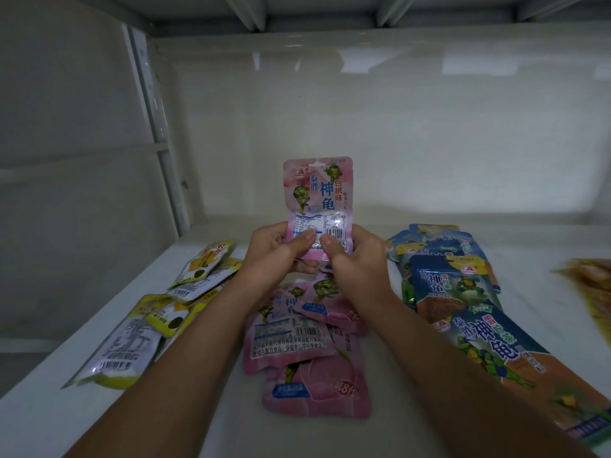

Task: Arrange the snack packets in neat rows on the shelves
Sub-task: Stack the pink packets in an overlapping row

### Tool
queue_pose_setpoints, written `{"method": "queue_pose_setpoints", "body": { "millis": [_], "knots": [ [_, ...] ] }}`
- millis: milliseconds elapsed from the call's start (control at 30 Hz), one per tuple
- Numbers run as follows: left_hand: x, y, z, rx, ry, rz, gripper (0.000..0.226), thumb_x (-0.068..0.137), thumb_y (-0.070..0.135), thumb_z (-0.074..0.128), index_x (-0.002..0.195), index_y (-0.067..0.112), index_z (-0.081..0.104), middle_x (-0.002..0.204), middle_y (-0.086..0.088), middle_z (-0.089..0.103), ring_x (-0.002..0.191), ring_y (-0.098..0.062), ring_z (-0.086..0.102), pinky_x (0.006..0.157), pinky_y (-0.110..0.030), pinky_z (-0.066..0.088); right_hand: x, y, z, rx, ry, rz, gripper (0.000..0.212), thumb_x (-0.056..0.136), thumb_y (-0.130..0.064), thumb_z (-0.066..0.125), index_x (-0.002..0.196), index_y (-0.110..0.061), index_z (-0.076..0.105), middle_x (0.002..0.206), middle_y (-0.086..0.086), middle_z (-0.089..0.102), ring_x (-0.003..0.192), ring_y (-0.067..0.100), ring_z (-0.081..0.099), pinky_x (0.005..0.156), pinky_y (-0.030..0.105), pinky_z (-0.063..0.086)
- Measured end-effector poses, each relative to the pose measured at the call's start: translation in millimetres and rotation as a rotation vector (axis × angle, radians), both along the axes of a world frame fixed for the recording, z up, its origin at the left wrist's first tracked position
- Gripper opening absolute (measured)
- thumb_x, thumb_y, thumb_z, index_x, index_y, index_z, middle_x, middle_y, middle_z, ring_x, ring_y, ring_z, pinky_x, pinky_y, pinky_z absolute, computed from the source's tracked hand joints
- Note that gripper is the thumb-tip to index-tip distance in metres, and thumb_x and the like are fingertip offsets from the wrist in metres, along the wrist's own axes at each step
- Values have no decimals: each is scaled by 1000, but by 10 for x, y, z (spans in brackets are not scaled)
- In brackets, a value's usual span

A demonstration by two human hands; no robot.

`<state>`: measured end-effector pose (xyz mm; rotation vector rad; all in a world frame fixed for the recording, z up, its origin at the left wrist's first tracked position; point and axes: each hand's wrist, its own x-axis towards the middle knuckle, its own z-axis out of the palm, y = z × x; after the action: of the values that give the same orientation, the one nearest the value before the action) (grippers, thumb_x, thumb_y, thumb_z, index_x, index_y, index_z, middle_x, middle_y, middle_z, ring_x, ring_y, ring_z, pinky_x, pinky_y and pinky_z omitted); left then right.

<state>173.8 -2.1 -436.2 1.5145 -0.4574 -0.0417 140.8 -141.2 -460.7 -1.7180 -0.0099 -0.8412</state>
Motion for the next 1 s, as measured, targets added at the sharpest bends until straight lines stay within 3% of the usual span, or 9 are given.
{"method": "queue_pose_setpoints", "body": {
  "millis": [100, 200, 333, 500, 633, 767, 833, 967, 1000],
  "knots": [
    [-9, -16, -4, 0, 16, -34, 11, 101, 15, 67, 104, 6, 73, 66, 9, 72, 62, -11, 70, 73, -28, 65, 21, -7, -12, 24, 24, 11, 11, 96, -11, 70, 103, -3, 75, 94, 10, 77, 93, 28, 73, 86, 50, 59],
    [2, -9, -14, -24, 13, -49, 16, 101, 12, 66, 114, 7, 73, 73, 12, 75, 72, -5, 73, 76, -27, 64, 34, -12, -22, 37, 15, 9, 10, 96, -11, 70, 103, -6, 76, 94, 6, 78, 92, 24, 74, 86, 50, 59],
    [12, -2, -15, -48, 32, -28, 19, 100, 8, 67, 118, 7, 74, 105, -1, 81, 88, -10, 77, 76, -24, 61, 43, -8, -28, 92, 11, 48, 10, 96, -17, 72, 104, -13, 77, 92, 3, 79, 90, 23, 75, 85, 48, 61],
    [92, 18, -20, -61, 76, 66, 23, 96, 0, 70, 117, 7, 73, 108, -7, 80, 104, -26, 76, 83, -27, 62, 113, -101, -72, 141, 92, -25, 20, 92, -5, 72, 109, -13, 68, 81, 5, 70, 75, 18, 67, 74, 39, 58],
    [140, 34, -94, 239, -27, 261, 21, 94, 14, 77, 114, 10, 72, 102, -9, 77, 92, -25, 74, 78, -31, 61, 94, -144, -111, -85, 115, -136, 21, 90, -3, 73, 109, -10, 68, 73, -6, 59, 71, 13, 61, 65, 21, 49],
    [192, 65, -148, 534, -225, 398, 30, 90, 26, 82, 117, 18, 70, 93, 5, 72, 82, -11, 68, 71, -23, 54, 121, -148, -202, -361, 214, -128, 23, 91, -9, 71, 114, -8, 69, 89, 1, 69, 86, 20, 63, 77, 31, 51],
    [218, 68, -186, 662, -265, 436, 36, 90, 32, 81, 120, 15, 69, 104, -4, 73, 97, -22, 67, 82, -29, 54, 139, -150, -246, -476, 237, -122, 22, 90, -11, 69, 112, -11, 71, 95, 5, 72, 89, 25, 64, 77, 35, 52],
    [225, 49, -253, 784, -245, 449, 30, 93, 38, 77, 104, 13, 64, 100, -10, 66, 94, -27, 61, 74, -28, 42, 122, -140, -243, -565, 230, -104, 8, 87, -8, 67, 87, -16, 65, 80, -1, 64, 80, 25, 56, 69, 35, 42],
    [244, 47, -264, 803, -246, 456, 31, 93, 39, 76, 99, 15, 58, 98, -10, 63, 90, -27, 57, 72, -29, 39, 108, -131, -237, -578, 235, -108, 21, 87, -6, 66, 76, -22, 56, 71, -7, 53, 73, 21, 49, 63, 33, 34]
  ]
}}
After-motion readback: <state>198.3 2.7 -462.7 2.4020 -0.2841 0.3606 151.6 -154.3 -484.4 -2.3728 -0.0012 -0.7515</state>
